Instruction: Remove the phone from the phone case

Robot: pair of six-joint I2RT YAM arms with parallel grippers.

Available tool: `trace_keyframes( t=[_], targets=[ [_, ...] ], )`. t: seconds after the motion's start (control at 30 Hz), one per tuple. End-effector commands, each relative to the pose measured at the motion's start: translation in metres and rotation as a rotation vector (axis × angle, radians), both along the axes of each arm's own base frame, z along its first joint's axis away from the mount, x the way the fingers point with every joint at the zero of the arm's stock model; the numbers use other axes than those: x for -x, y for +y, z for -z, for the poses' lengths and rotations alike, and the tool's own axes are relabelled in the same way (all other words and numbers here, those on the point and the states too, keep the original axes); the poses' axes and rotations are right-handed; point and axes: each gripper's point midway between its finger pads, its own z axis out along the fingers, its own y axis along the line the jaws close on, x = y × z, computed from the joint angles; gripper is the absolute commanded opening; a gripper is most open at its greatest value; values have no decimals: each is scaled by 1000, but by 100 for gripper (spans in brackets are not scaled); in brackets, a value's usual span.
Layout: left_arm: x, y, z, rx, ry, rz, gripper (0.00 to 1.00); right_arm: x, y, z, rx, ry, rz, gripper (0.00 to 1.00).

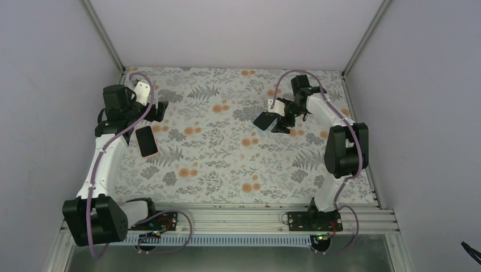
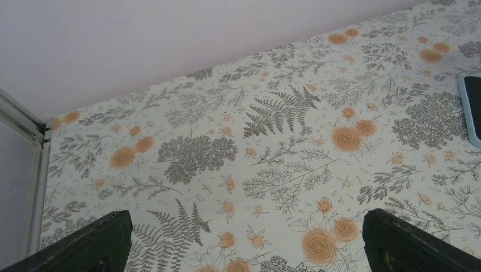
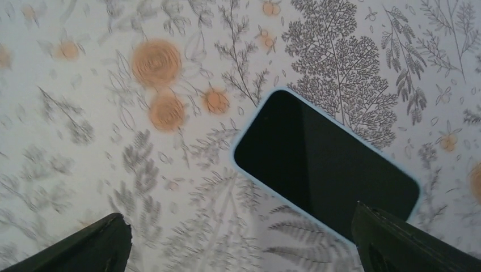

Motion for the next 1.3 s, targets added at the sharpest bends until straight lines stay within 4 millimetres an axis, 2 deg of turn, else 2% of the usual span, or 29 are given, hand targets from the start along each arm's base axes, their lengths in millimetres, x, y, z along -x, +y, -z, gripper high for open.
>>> trace_keyframes(
  t=[0.0,0.13,0.23,0.37,0.47,0.6,0.83,1.03,1.27],
  targets=[
    [1,4,-8,-19,-37,-5,100,-33,-12,3,148,-168,-305,100],
    [1,12,-6,-23,-38,-31,100,-62,-15,15,228,-150,-442,100],
    [0,17,-5,-26,-39,-43,100,-78,-24,32,368,-194,-519,100],
    [0,22,-3,-30,-38,-56,100,-79,-34,55,525,-172,-633,100],
    [0,25,-2,-33,-39,-62,100,-83,-36,63,587,-200,-690,100],
    [-1,31,1,-42,-35,-87,100,-101,-29,68,642,-266,-722,100],
    [0,33,3,-37,-33,-81,100,-103,-17,93,695,-264,-800,100],
    [1,35,4,-33,-32,-82,100,-110,-6,100,730,-314,-855,100],
    [3,31,3,-23,-32,-57,100,-117,-7,106,818,-302,-912,100]
  ],
)
